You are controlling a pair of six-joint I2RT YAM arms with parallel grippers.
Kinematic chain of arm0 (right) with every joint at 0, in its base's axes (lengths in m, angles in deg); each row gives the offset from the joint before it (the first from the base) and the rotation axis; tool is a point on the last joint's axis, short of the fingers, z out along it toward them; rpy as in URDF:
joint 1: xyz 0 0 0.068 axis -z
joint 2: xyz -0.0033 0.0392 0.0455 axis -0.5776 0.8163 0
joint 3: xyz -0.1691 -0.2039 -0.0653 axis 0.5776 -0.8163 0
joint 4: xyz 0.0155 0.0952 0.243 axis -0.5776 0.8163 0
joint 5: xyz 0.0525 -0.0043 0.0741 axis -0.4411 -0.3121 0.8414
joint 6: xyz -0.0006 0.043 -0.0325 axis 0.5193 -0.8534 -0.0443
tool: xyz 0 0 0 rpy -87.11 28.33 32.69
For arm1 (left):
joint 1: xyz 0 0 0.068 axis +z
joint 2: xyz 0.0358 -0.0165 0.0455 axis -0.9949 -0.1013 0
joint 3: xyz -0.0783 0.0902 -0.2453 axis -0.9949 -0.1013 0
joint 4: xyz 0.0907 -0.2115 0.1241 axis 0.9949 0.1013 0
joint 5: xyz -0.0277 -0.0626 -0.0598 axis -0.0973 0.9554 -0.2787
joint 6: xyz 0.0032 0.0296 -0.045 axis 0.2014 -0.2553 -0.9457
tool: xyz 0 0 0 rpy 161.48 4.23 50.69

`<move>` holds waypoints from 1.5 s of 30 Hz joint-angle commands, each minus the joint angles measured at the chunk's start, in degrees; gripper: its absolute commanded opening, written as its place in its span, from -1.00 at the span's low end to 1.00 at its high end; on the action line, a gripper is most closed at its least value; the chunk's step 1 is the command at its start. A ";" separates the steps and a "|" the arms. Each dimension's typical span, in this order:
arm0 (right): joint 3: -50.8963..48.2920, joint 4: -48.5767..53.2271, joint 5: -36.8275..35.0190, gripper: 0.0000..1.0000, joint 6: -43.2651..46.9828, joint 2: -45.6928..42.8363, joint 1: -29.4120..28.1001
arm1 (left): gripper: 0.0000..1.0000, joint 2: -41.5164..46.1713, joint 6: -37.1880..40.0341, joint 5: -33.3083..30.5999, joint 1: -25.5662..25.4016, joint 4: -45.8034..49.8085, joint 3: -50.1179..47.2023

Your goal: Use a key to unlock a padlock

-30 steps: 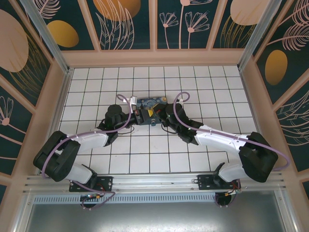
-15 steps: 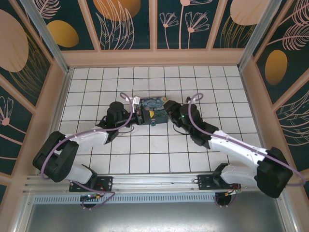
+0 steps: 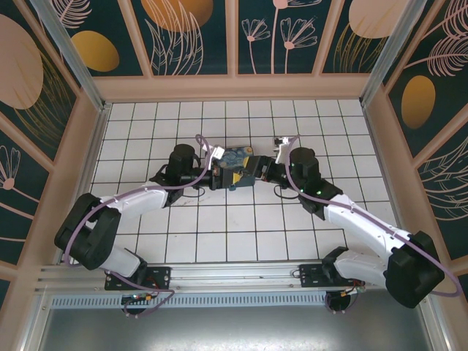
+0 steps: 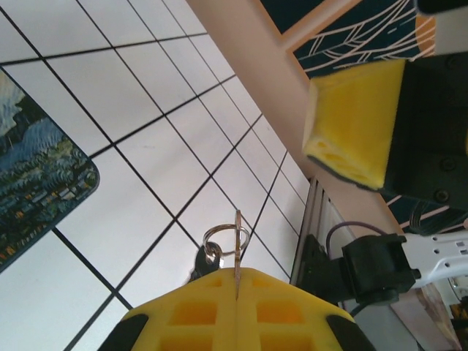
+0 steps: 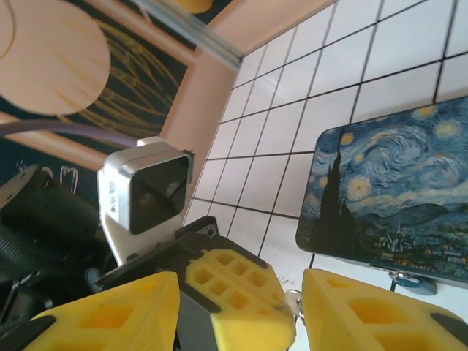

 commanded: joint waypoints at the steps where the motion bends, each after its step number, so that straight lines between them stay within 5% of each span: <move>1: -1.47 -3.48 5.94 -0.06 4.54 -0.17 1.69 | -1.00 -0.55 2.46 3.03 0.24 1.93 1.69; 22: -4.92 -11.51 11.86 -0.13 2.66 7.71 2.12 | -1.00 -0.82 0.86 3.61 0.17 0.05 1.86; 45: -7.35 -17.42 15.26 -0.61 0.68 9.62 1.79 | -1.00 -1.54 0.27 4.02 0.17 -0.65 2.04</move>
